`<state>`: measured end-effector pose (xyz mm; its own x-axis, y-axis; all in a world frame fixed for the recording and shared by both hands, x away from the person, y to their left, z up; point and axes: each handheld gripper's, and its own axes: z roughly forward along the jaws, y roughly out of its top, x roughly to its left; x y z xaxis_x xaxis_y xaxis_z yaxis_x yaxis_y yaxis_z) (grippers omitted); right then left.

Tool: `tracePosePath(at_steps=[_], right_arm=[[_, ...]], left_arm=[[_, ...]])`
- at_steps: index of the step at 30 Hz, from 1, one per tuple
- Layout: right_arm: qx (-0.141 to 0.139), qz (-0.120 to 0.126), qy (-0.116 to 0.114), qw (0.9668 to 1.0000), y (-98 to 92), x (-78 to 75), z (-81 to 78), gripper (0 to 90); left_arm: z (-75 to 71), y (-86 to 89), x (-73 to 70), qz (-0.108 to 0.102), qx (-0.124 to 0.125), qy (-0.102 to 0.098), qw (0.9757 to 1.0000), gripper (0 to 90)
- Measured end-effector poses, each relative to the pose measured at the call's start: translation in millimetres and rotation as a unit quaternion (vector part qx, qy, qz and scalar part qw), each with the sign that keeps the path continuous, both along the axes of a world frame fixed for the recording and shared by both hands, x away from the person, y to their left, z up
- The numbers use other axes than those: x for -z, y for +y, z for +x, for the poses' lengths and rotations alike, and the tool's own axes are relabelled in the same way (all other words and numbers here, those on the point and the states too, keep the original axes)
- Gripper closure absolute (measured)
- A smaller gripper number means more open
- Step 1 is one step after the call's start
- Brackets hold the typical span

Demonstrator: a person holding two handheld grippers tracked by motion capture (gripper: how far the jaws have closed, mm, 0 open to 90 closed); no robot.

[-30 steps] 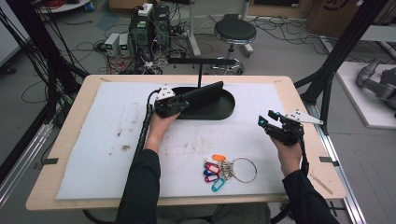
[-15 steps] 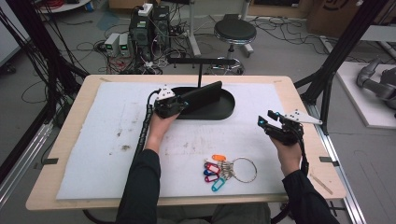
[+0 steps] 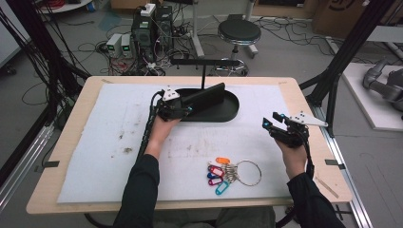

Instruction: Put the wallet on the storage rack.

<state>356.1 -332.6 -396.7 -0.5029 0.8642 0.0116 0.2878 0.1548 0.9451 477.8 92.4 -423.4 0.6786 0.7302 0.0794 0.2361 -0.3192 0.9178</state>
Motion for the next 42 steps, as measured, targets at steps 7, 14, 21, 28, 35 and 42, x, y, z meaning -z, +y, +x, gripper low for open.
tracePosePath(at_steps=[7, 14, 21, 28, 35, 42], right_arm=[[0.003, 0.001, 0.000, 1.0000, -2.8, -0.1, 0.2, 46.1], [0.000, -0.001, -0.001, 1.0000, -5.5, -0.1, -0.8, 43.4], [-0.005, -0.008, 0.001, 1.0000, -8.0, -0.8, -3.6, 41.8], [-0.023, -0.008, 0.010, 0.9996, -11.1, 0.1, -3.7, 38.4], [-0.041, -0.019, 0.018, 0.9988, -11.1, 1.2, -4.1, 36.3], [-0.053, -0.022, 0.023, 0.9981, -10.9, 2.0, -4.4, 34.9]], left_arm=[[-20.3, 4.8, -19.4, -0.004, 0.008, 0.002, 1.0000, 25.8], [-57.4, 16.3, -37.9, -0.016, 0.021, -0.021, 0.9994, 25.8], [-89.9, 37.2, -43.3, -0.029, 0.027, -0.031, 0.9987, 25.8], [-117.8, 66.0, -36.5, -0.036, 0.025, -0.034, 0.9985, 25.8], [-143.0, 83.4, -26.3, -0.052, 0.022, -0.031, 0.9979, 25.3], [-161.8, 92.4, -19.7, -0.050, 0.022, -0.031, 0.9980, 24.4]])
